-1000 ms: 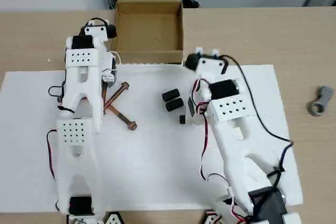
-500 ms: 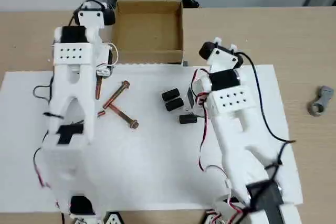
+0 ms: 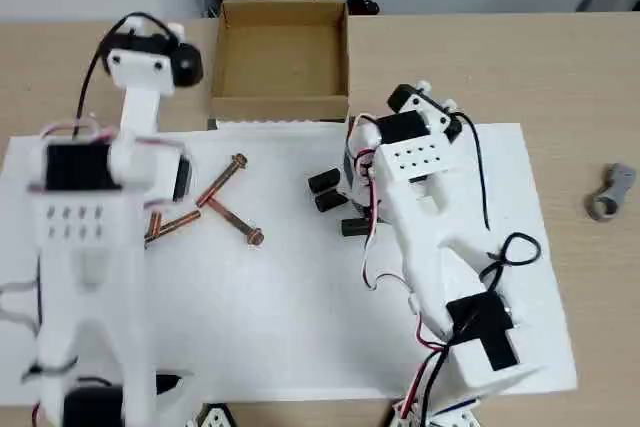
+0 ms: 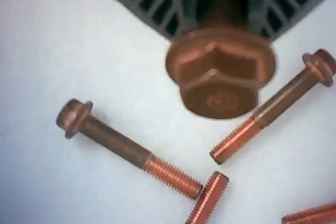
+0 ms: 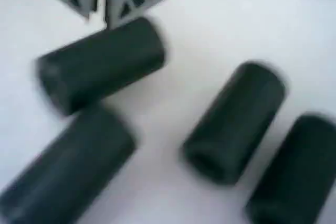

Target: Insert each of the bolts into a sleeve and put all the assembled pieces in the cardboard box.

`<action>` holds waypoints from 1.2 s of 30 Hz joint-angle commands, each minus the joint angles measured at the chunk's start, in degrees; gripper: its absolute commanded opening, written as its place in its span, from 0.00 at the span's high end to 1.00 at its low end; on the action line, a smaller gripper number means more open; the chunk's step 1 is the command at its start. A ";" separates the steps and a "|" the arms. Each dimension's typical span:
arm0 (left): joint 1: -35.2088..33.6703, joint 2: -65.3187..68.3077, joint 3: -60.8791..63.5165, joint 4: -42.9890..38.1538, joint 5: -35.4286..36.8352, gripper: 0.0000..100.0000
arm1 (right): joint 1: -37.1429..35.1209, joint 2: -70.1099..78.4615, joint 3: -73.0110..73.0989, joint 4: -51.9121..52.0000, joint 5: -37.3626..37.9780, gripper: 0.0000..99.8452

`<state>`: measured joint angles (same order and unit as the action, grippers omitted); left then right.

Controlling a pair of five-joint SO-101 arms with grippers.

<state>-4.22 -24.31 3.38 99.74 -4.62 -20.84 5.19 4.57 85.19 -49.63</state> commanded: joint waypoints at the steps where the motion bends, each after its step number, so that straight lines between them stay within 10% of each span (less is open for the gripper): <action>1: 0.18 -8.79 3.47 0.62 -0.79 0.99 | -1.71 -0.13 -2.55 0.66 -1.05 0.99; 16: 0.09 -15.47 15.25 0.62 -0.35 0.99 | -2.95 0.13 1.05 -1.10 -10.11 0.77; 36: 0.09 -15.47 15.43 0.62 -0.35 0.99 | -2.33 5.93 1.23 -9.45 -10.55 0.77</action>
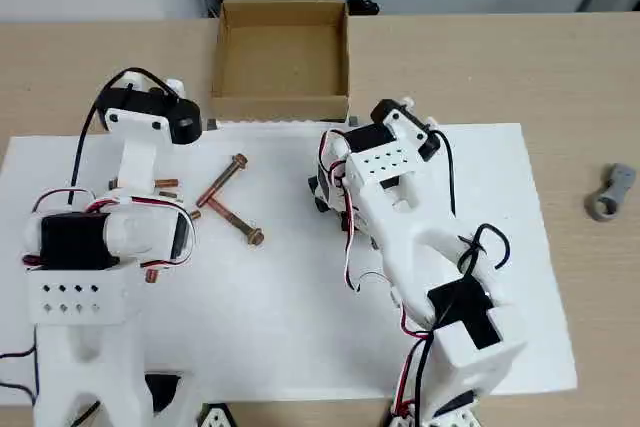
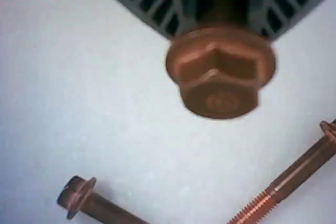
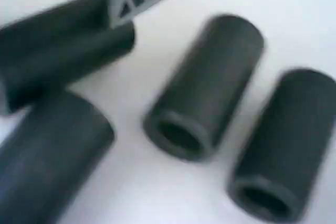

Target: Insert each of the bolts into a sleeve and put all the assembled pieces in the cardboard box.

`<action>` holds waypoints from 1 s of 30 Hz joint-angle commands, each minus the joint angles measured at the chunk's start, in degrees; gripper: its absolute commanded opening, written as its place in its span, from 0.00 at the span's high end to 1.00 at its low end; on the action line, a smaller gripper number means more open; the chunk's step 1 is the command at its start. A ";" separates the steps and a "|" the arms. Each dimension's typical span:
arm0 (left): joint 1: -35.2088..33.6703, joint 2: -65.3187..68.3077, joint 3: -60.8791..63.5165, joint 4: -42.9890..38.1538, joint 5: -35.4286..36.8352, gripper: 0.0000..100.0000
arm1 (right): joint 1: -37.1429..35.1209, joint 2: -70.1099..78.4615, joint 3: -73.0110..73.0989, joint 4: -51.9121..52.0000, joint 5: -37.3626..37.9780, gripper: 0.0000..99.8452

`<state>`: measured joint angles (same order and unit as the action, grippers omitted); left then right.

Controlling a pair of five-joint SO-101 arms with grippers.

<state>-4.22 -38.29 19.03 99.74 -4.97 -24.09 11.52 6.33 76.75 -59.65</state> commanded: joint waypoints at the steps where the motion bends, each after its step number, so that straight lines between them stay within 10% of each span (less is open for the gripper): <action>1: 0.09 -1.49 -0.22 0.62 0.00 0.99 | 0.84 -0.40 -0.53 -1.10 -0.53 0.77; 30: -6.59 -1.49 -0.04 0.62 -1.32 0.99 | 2.15 6.55 -0.26 -4.53 -7.65 0.77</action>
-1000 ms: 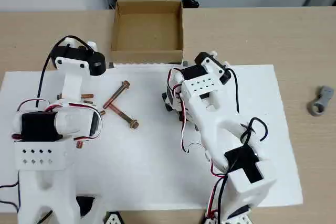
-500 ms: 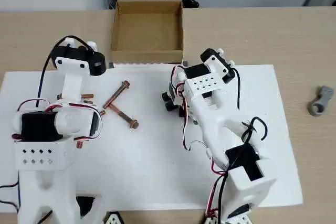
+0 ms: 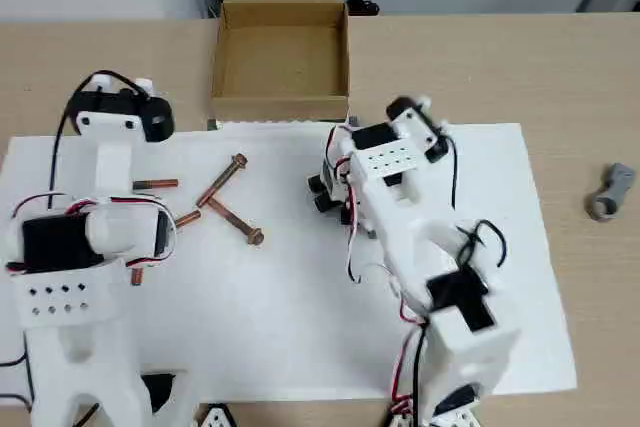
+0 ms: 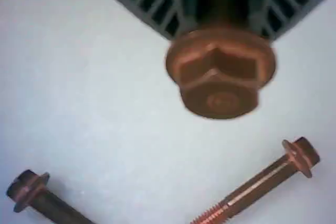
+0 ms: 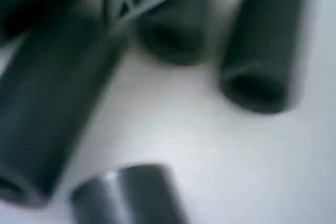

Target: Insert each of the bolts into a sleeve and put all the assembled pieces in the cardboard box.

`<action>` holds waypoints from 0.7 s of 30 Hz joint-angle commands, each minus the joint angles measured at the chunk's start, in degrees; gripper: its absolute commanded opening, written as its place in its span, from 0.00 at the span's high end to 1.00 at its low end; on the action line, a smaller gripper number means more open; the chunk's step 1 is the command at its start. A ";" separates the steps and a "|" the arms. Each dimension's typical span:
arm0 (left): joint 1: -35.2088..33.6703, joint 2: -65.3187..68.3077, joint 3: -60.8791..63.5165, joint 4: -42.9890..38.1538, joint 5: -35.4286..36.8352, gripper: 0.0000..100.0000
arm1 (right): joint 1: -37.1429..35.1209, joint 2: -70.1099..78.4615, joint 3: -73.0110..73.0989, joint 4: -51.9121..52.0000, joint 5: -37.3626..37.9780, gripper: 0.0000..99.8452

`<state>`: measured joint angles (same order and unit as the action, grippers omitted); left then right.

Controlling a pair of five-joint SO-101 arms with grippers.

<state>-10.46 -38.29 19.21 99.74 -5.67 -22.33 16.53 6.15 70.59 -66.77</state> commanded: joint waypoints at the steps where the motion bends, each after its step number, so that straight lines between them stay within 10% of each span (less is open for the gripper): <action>1: -0.26 -1.49 -0.22 0.62 -0.62 0.99 | 0.48 2.42 -0.09 1.89 -0.53 0.77; 12: -0.26 -1.49 -0.22 0.62 -0.88 0.99 | 0.31 4.62 -0.26 3.74 0.00 0.78; 17: -0.18 -1.32 -0.22 0.62 -1.85 0.99 | 0.31 4.62 -0.26 3.56 4.31 1.00; 21: -0.18 -1.49 -0.22 0.62 -2.11 0.99 | 0.31 4.62 -0.26 4.00 5.10 0.98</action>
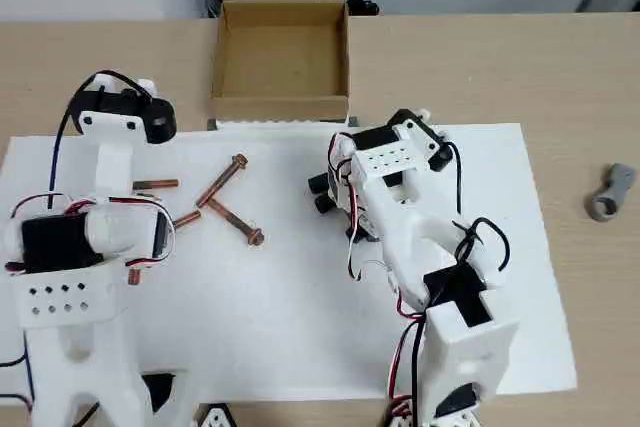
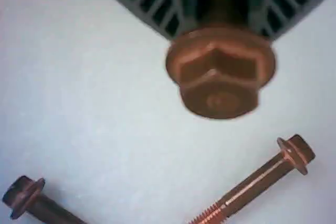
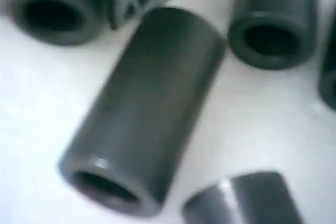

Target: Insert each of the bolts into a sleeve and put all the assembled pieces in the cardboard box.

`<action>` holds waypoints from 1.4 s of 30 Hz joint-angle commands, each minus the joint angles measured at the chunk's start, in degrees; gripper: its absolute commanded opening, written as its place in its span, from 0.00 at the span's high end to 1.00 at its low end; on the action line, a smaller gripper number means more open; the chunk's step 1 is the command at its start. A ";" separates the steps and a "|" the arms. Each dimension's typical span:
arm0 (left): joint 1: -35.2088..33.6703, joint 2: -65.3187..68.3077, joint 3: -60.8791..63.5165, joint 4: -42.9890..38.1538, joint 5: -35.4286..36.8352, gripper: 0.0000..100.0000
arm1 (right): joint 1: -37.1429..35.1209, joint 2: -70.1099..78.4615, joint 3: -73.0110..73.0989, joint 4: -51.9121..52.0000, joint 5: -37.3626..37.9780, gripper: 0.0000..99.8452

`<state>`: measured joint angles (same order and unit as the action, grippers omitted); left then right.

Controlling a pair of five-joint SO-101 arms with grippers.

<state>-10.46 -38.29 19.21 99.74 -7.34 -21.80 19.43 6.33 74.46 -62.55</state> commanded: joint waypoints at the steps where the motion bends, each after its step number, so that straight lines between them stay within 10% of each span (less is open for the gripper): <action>1: -0.18 -1.49 -0.22 0.62 -0.44 0.99 | -0.22 1.63 -0.44 0.22 0.97 1.00; 15: -0.18 -1.49 -0.31 -2.81 -0.09 0.99 | -0.31 -10.86 -0.62 10.15 14.95 1.00; 24: -0.18 -1.58 -0.57 -6.77 1.93 0.99 | -3.91 -33.80 -0.53 20.44 44.40 1.00; 32: 6.07 -1.58 -1.19 -9.58 5.98 0.99 | -5.14 -60.62 -0.18 6.90 70.33 1.00; 42: 8.97 -1.49 -7.69 -17.41 7.12 0.99 | -5.14 -73.54 6.07 -3.38 63.47 1.00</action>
<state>-1.76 -38.29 15.60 86.11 -0.57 -26.81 -51.43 9.58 73.93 5.14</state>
